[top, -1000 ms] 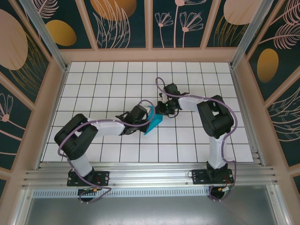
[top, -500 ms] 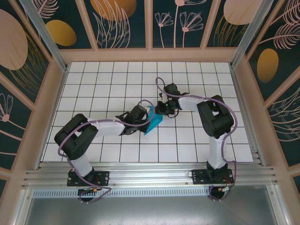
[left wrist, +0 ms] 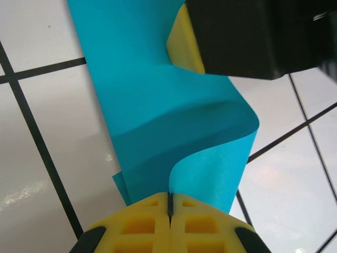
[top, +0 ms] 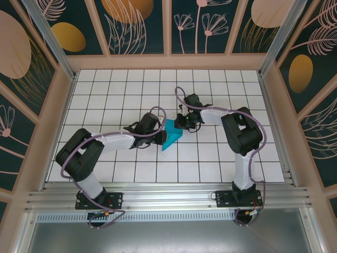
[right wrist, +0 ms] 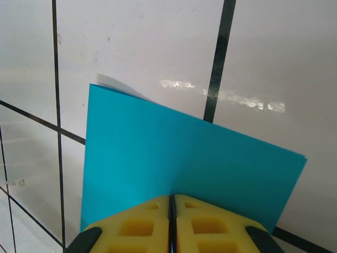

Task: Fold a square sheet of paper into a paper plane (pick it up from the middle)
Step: Third fold the triangle at the center of the table.

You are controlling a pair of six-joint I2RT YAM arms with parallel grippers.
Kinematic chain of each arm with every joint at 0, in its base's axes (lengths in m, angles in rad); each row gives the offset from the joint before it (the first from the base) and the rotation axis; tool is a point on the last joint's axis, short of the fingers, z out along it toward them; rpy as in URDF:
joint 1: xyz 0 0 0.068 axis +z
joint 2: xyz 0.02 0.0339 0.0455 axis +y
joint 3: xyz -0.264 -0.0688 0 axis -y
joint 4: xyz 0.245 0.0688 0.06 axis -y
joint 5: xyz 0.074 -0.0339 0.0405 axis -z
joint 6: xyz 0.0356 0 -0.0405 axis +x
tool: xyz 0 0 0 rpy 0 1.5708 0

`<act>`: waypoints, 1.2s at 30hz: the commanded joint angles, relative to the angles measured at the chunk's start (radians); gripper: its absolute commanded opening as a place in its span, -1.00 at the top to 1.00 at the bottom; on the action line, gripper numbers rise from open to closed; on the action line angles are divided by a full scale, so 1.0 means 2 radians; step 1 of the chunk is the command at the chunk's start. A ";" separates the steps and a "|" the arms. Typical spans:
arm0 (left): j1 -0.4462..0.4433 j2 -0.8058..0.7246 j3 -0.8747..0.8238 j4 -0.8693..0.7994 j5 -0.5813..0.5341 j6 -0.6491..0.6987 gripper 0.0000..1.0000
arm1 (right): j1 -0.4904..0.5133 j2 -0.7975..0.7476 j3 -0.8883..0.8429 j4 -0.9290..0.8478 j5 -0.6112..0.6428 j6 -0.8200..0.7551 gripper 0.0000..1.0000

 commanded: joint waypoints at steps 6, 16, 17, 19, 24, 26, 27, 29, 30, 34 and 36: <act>0.015 -0.004 -0.001 -0.002 0.053 -0.009 1.00 | 0.010 0.030 -0.016 -0.015 0.019 0.006 0.78; 0.016 -0.002 -0.009 -0.009 0.028 -0.018 1.00 | 0.010 0.032 -0.014 -0.017 0.020 0.005 0.78; 0.017 -0.001 -0.009 -0.009 0.026 -0.015 1.00 | 0.010 0.032 -0.014 -0.017 0.020 0.005 0.78; 0.018 0.008 -0.004 -0.013 0.027 -0.010 1.00 | 0.010 0.033 -0.015 -0.017 0.020 0.005 0.78; 0.024 0.027 0.000 -0.013 0.025 -0.005 1.00 | 0.010 0.032 -0.014 -0.018 0.019 0.006 0.78; 0.025 0.029 0.002 -0.013 0.023 0.000 1.00 | 0.010 0.033 -0.015 -0.018 0.019 0.006 0.78; 0.025 0.031 0.005 -0.013 0.025 0.002 1.00 | 0.010 0.033 -0.015 -0.017 0.019 0.006 0.77; 0.024 0.034 0.009 -0.011 0.030 0.005 1.00 | 0.010 0.033 -0.015 -0.017 0.018 0.006 0.77; 0.024 0.036 0.011 -0.010 0.032 0.005 1.00 | 0.011 0.033 -0.015 -0.017 0.019 0.006 0.77; 0.024 0.038 0.012 -0.006 0.032 0.001 1.00 | 0.010 0.033 -0.017 -0.017 0.019 0.006 0.77; 0.024 0.040 0.013 -0.005 0.033 0.004 1.00 | 0.011 0.033 -0.017 -0.016 0.019 0.007 0.77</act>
